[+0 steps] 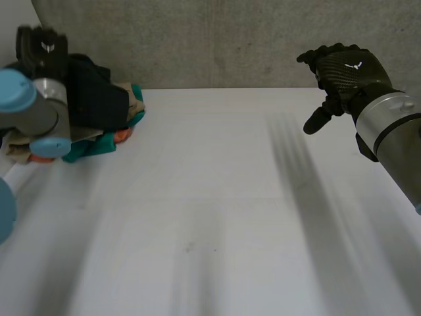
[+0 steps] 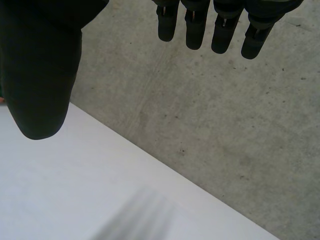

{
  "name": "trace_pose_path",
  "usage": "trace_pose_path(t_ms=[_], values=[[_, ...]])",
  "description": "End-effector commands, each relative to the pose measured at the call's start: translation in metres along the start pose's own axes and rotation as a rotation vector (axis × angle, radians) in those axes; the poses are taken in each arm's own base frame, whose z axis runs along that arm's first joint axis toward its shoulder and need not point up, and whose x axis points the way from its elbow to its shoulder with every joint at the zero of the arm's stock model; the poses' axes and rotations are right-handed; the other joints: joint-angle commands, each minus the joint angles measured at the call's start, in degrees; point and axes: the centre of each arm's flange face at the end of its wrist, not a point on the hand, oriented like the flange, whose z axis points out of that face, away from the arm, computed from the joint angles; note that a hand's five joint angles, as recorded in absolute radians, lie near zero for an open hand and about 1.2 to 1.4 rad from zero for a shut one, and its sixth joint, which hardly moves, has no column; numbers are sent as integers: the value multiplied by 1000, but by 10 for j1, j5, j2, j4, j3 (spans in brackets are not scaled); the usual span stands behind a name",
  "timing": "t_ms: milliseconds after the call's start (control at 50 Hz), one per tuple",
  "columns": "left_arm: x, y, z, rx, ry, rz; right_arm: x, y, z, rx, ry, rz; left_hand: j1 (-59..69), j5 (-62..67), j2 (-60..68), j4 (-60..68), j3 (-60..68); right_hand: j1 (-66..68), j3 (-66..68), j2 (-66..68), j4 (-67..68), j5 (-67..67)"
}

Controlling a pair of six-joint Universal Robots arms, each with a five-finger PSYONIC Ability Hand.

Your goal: Fold the laundry.

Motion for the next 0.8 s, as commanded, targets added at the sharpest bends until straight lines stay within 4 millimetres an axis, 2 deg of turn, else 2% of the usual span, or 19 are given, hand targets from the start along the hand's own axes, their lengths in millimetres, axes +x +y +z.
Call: trace_pose_path(t_ms=[20, 40, 100, 120, 200, 260, 340, 360, 420, 440, 460, 480, 500, 520, 580, 660, 740, 760, 800], values=[[-38, -131, -30, 138, 22, -384, 4, -4, 0, 11, 9, 0, 143, 151, 117, 115, 120, -29, -21, -22, -21, -27], [-45, -163, -42, 181, 44, -479, 4, -6, 0, 18, 12, -1, 143, 151, 117, 115, 120, -29, -21, -22, -21, -27], [-53, -204, -65, 234, 88, -606, 5, -7, 0, 22, 14, -1, 143, 151, 117, 115, 120, -29, -21, -22, -21, -27], [-57, -224, -79, 254, 118, -670, 6, -8, 0, 24, 16, -1, 143, 151, 117, 115, 120, -29, -21, -22, -21, -27], [-56, -248, -109, 256, 197, -726, 7, -9, 0, 26, 20, -3, 143, 151, 117, 115, 120, -29, -21, -22, -21, -27], [-45, -244, -122, 219, 242, -724, 7, -9, 0, 28, 18, -11, 143, 151, 117, 115, 120, -29, -21, -22, -21, -27], [-8, -222, -145, 111, 339, -710, 7, -9, 0, 27, 20, -43, 143, 151, 117, 115, 120, -29, -21, -22, -21, -27], [13, -210, -157, 55, 389, -698, 7, -9, 0, 27, 19, -47, 143, 151, 117, 115, 120, -29, -21, -22, -21, -27], [44, -192, -178, -33, 473, -667, 7, -9, 1, 30, 23, -64, 143, 151, 117, 115, 120, -29, -21, -22, -21, -27], [64, -181, -193, -91, 530, -642, 7, -9, 1, 28, 23, -69, 143, 151, 117, 115, 120, -29, -21, -22, -21, -27], [74, -175, -201, -121, 560, -627, 7, -9, 1, 27, 22, -73, 143, 151, 117, 115, 120, -29, -21, -22, -21, -27], [84, -168, -209, -153, 590, -609, 7, -9, 0, 25, 22, -76, 92, 99, 66, 64, 69, -29, -21, -22, -21, -27], [93, -162, -217, -185, 621, -589, 8, -8, 1, 19, 22, -87, -34, -26, -60, -62, -57, -29, -21, -22, -21, -27], [110, -150, -233, -243, 681, -548, 8, -7, 1, 14, 21, -93, -243, -235, -269, -271, -266, -29, -21, -22, -21, -27], [123, -139, -246, -298, 725, -491, 11, -1, 2, -22, 27, -121, -408, -400, -434, -436, -431, -29, -21, -22, -21, -27], [110, -150, -234, -298, 687, -479, 10, 4, -1, -75, 14, -163, -523, -515, -549, -551, -546, -29, -21, -22, -21, -27], [65, -167, -207, -267, 551, -499, 8, 7, -9, -133, -11, -234, -530, -522, -556, -558, -552, -29, -21, -22, -21, -27], [44, -170, -198, -261, 503, -507, 8, 7, -11, -145, -16, -250, -530, -522, -556, -558, -552, -29, -21, -22, -21, -27], [27, -174, -198, -259, 481, -513, 6, 10, -15, -177, -32, -280, -526, -518, -552, -554, -549, -29, -21, -22, -21, -27]])
